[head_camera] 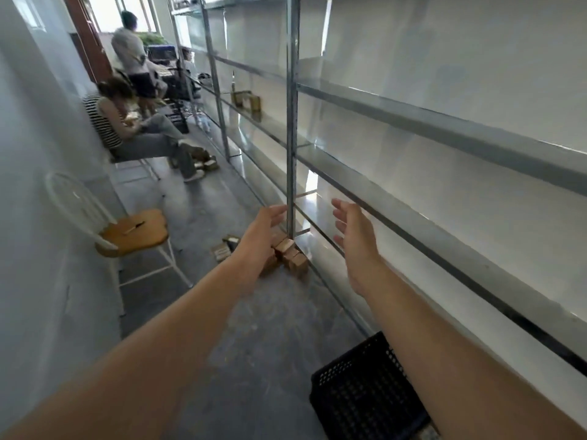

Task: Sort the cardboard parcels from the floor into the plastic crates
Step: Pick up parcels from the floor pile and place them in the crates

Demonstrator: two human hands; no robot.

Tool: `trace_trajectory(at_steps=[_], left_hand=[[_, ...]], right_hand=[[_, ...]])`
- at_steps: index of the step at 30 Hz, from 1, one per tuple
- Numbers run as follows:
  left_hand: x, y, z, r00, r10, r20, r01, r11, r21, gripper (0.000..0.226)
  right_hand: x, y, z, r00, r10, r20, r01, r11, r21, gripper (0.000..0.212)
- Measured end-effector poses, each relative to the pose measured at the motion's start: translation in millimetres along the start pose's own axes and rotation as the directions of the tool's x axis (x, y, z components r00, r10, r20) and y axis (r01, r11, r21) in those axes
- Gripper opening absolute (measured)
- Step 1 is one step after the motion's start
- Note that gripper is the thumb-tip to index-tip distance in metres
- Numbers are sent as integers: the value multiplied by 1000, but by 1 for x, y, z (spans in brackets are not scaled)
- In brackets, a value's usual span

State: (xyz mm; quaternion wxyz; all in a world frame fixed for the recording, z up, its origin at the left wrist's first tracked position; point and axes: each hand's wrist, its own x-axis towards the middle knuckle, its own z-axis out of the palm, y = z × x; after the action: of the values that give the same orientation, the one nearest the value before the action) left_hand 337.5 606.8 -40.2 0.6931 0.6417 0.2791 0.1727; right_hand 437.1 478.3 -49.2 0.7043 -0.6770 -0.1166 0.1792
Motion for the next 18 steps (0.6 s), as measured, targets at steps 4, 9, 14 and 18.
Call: trace_trajectory(at_steps=[4,9,14,18], left_hand=[[40,-1,-76,1000,-20,-7,20,999,49,46],[95,-1,-139,998,-66,-2,66,997,44,48],[165,-12,-161,988,-155,-13,155,987,35,48],[245,-27,-161,982,-185,-35,184,983,-18,42]], right_hand=[[27,13,75,998,-5,56,4,1000,6,42],[69,32,142,995,59,74,-59,998,-8,46],[134,53,180,992,110,63,-107,993,-44,47],[212,77,197,988,139,66,-135,989,-62,45]])
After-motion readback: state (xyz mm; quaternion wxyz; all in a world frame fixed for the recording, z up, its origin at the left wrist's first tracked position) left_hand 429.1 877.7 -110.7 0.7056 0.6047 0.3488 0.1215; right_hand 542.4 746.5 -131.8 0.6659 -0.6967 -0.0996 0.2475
